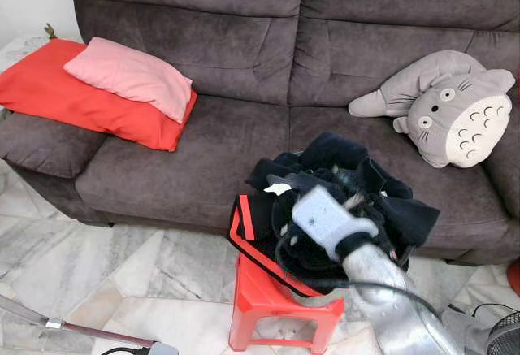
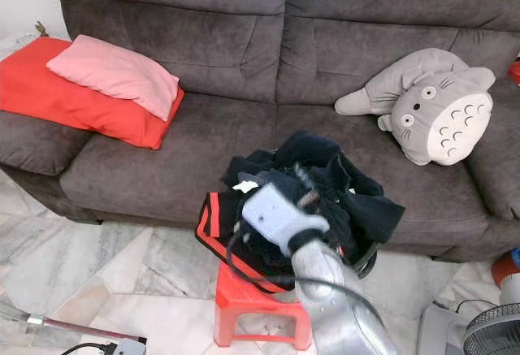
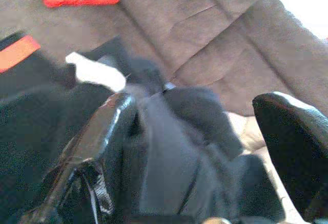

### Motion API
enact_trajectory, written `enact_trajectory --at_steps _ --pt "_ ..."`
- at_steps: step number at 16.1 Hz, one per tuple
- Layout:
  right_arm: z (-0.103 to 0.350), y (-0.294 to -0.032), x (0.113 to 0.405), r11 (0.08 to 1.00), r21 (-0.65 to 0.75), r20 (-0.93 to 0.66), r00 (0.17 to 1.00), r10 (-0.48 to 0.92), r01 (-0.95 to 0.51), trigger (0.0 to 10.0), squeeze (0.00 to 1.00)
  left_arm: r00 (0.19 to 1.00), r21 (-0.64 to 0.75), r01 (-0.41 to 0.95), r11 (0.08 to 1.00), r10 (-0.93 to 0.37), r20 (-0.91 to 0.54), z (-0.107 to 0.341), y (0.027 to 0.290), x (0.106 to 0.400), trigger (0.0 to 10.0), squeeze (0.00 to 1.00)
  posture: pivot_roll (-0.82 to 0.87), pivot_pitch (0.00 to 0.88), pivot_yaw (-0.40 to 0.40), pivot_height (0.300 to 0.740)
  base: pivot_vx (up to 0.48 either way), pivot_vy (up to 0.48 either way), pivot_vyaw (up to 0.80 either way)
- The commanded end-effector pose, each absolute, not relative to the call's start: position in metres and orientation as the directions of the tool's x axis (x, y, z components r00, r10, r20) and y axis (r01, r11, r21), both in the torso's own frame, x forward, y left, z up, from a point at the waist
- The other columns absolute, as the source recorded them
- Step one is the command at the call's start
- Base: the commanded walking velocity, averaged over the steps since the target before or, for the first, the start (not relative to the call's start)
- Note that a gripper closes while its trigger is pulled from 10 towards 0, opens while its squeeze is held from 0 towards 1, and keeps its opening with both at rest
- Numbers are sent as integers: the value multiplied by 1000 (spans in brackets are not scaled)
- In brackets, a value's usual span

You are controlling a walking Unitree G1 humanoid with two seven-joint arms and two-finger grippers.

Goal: Hang hanger

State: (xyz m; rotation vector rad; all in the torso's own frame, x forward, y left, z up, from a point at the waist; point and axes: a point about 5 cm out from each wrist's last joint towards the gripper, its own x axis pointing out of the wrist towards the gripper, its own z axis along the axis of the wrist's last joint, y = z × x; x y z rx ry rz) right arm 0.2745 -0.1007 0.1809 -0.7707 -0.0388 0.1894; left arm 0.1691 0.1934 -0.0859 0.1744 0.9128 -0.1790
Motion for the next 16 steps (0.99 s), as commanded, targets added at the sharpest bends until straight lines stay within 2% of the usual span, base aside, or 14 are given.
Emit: enact_trajectory --at_steps 1,8,13,14,15,16 --pt "180 -103 276 704 -696 -30 986 165 -139 10000 0 546 47 232 972 -90 -833 -94 191 152 10000 0 -161 181 -9 740 0 0 0" --pt "172 -103 280 767 -630 -85 993 86 -120 10000 0 543 48 239 970 -93 -834 -94 192 152 10000 0 -157 181 -5 740 0 0 0" --pt "168 -96 275 798 -583 -136 986 92 -155 10000 0 542 50 240 969 -91 -835 -94 192 153 10000 0 -160 181 -4 740 0 0 0" --pt "166 -96 274 794 -585 -145 984 99 -166 8941 0 543 49 239 970 -91 -835 -94 192 153 10000 0 -161 181 -4 740 0 0 0" --pt "165 -96 274 792 -585 -151 983 103 -173 3216 0 543 49 240 969 -92 -835 -94 191 153 10000 0 -161 181 -5 740 0 0 0" --pt "166 -96 274 792 -585 -152 983 102 -173 0 0 543 49 239 970 -92 -835 -94 191 153 10000 0 -159 180 -5 740 0 0 0"
